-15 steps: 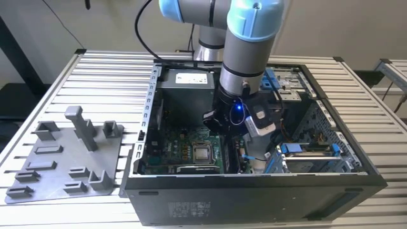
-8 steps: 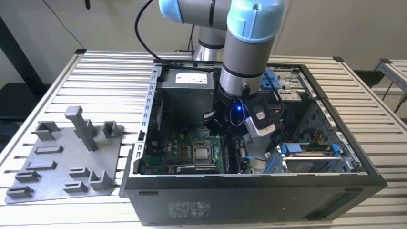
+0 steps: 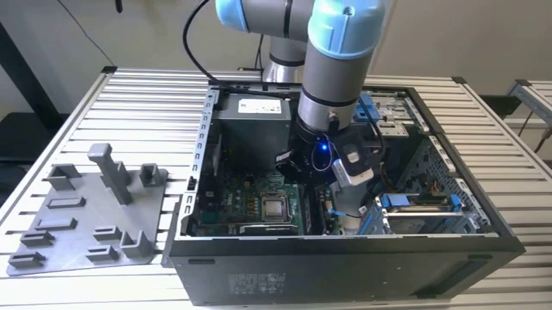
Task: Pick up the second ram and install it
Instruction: 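Insert the second ram into the second slot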
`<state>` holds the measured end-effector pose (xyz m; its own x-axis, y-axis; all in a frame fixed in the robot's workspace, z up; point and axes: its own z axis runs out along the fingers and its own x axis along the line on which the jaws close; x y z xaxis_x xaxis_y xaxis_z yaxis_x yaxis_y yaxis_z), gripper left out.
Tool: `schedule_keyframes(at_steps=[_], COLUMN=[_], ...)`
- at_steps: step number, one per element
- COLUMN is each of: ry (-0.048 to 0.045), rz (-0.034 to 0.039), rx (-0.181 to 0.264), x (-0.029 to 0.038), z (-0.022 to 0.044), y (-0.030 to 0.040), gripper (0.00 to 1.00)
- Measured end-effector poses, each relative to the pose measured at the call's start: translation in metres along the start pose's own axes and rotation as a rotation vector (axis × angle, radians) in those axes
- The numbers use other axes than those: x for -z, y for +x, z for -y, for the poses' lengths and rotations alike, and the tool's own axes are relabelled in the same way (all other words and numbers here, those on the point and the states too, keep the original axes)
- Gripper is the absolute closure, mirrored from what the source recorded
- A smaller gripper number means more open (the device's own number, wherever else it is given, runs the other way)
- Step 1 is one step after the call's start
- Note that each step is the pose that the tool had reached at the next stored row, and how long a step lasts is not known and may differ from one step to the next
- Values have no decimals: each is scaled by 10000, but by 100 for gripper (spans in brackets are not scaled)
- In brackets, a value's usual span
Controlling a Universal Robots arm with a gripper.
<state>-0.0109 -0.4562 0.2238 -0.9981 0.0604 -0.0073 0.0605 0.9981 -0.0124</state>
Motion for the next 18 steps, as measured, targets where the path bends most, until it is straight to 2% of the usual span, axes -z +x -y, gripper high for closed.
schedule_keyframes(at_steps=[18], ry=[3], rz=[-1], rx=[9], x=[-46], z=[-1], y=[-11], gripper=[86])
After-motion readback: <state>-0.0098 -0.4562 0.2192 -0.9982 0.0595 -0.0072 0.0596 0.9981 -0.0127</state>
